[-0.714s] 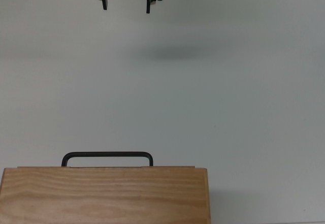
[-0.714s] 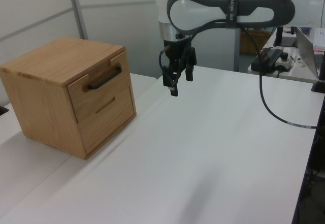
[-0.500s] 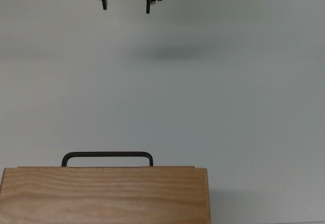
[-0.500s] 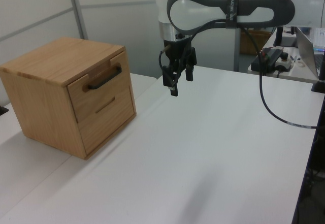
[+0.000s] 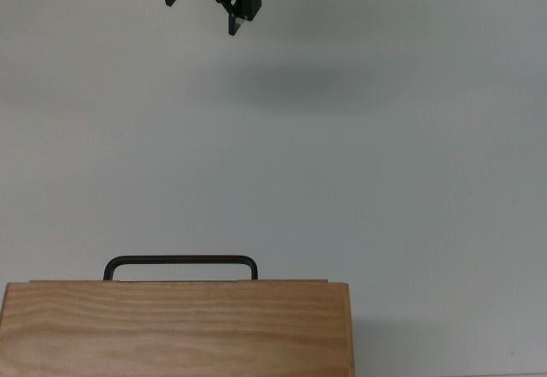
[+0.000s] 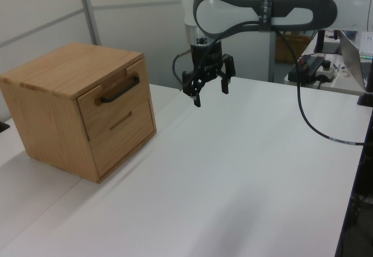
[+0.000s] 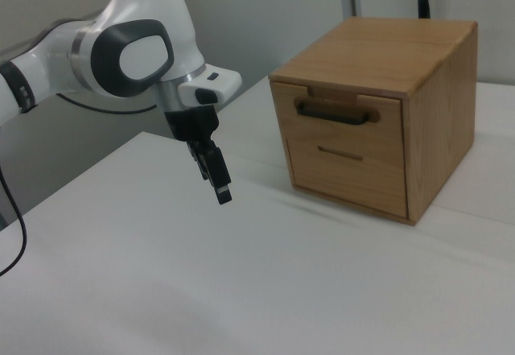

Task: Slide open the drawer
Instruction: 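Open the gripper and raise it above the table, then move the gripper to the black handle of the upper drawer and grasp it, then pull the handle outward, sliding the upper drawer out of the cabinet, then open the gripper and lift it off the drawer handle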

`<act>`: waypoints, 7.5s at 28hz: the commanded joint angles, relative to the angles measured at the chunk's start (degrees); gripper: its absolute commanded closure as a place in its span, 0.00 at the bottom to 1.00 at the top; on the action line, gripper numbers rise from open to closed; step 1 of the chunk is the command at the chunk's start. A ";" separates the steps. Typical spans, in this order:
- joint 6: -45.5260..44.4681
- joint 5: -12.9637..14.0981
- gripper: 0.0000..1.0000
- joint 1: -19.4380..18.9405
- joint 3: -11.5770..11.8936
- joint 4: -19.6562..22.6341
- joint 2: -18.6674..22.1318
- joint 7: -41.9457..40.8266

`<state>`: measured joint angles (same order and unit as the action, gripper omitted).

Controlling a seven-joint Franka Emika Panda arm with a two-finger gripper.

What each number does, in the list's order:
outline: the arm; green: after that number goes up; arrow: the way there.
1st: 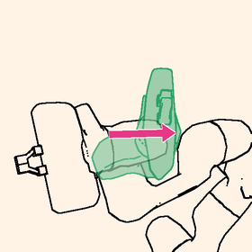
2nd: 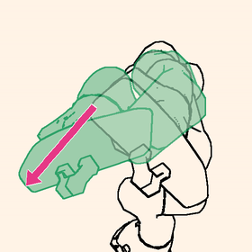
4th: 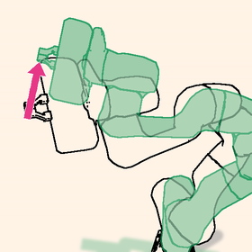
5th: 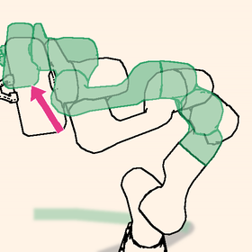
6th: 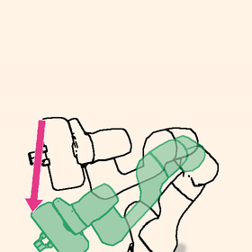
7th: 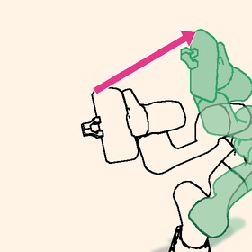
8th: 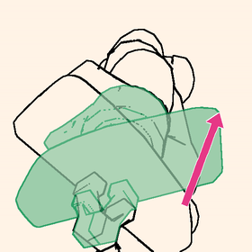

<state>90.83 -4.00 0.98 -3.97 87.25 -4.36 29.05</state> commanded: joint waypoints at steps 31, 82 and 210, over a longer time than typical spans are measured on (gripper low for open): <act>38.41 1.01 0.00 -0.01 -0.25 -0.50 -11.63 64.29; 82.49 3.21 1.00 0.78 0.19 -4.72 -26.32 64.47; 4.97 2.94 0.00 2.63 -0.51 3.89 2.60 22.48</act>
<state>98.44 -1.22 4.02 -4.60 90.85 -2.98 62.16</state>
